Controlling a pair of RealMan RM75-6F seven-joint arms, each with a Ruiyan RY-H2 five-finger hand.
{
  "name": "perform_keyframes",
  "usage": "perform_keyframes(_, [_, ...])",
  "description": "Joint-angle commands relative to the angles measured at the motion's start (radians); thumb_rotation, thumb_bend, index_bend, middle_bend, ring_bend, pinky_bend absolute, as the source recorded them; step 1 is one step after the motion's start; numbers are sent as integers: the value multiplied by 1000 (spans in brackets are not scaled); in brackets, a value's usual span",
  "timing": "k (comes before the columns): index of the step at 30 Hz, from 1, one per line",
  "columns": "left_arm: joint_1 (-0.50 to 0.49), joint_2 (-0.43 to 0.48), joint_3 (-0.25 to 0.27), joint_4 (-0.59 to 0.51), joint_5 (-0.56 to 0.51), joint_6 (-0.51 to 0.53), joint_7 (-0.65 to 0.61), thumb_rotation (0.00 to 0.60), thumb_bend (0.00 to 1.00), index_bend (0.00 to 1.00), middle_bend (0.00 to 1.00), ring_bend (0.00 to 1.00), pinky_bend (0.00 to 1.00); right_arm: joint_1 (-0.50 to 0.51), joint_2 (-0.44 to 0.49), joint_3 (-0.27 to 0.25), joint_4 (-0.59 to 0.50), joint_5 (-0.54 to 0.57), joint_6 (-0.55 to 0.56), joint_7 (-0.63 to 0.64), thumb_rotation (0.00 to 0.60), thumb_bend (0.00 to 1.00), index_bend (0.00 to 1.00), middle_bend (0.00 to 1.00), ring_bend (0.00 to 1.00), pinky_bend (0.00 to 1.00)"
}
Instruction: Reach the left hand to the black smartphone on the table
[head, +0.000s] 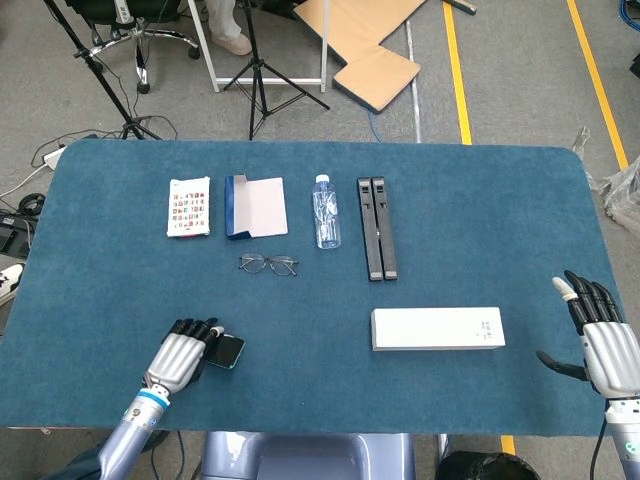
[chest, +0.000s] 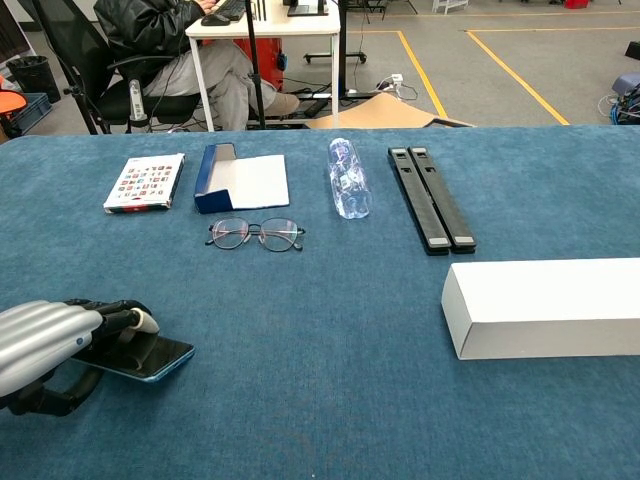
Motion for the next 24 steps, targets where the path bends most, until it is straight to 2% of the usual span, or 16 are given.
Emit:
perform_keyframes(1, [-7,40,1,-63,-29,-10,35,600,832,268,173,176,154,1,0,-1,0,0,-2,1,600,0,18,0,0,0])
perform_keyframes(4, [-45,97,-28,-157,-124,-70,85,600,848,268,212,210,154,2,-1,-2,-1,-1,-6,-2,600,0,19,0,0,0])
perform_keyframes(9, [-155,167,-96,-261,-365,-198,143,600,850,268,211,207,154,4,-3,-3,-2,-1,-9,-8,600,0,21,0,0,0])
perform_keyframes(14, [-259,153,-144,-263,-532,-183,218,600,850,266,178,158,148,7,-6,-3,1,5,-18,-14,600,0,22,0,0,0])
perform_keyframes(16, [-283,135,-164,-249,-556,-171,214,600,845,237,113,84,105,7,-7,-4,1,6,-21,-17,600,0,23,0,0,0])
perform_keyframes(18, [-305,112,-179,-219,-549,-150,211,600,839,120,23,9,27,8,-9,-4,2,9,-24,-20,600,0,23,0,0,0])
perform_keyframes(21, [-322,76,-203,-168,-518,-129,178,600,835,10,0,0,0,9,-10,-4,4,14,-30,-20,600,0,23,0,0,0])
perform_keyframes(24, [-333,63,-209,-138,-505,-127,162,600,835,0,0,0,0,10,-11,-5,5,15,-34,-20,600,0,24,0,0,0])
